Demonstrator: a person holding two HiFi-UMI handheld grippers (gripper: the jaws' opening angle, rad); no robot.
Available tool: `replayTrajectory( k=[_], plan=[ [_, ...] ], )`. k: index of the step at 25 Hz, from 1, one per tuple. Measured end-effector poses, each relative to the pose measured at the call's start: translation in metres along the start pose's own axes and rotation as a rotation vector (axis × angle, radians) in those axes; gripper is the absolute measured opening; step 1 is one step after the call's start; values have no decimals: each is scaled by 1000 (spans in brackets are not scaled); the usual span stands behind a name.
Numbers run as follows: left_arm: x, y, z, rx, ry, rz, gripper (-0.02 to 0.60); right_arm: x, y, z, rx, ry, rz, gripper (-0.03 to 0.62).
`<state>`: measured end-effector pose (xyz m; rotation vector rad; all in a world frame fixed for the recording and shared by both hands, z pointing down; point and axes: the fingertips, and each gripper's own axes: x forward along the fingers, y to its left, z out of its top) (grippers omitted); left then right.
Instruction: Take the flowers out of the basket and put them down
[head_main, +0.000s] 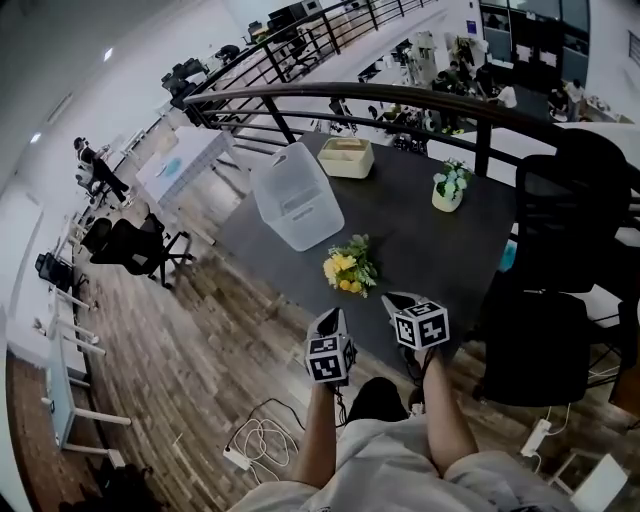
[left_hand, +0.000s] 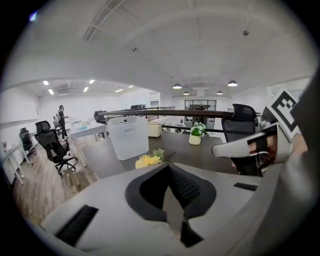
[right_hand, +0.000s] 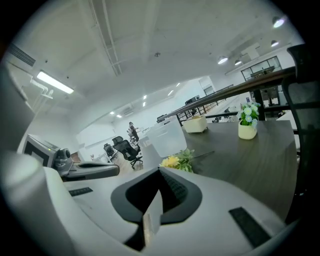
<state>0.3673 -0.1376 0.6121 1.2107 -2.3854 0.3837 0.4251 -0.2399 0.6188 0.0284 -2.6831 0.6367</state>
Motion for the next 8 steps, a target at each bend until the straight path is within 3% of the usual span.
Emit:
replayTrajectory(
  k=[8],
  plan=[
    [4,-9,-1,18,10,-26,23,-15,-17,-2,-9,-9,-75,0]
  ],
)
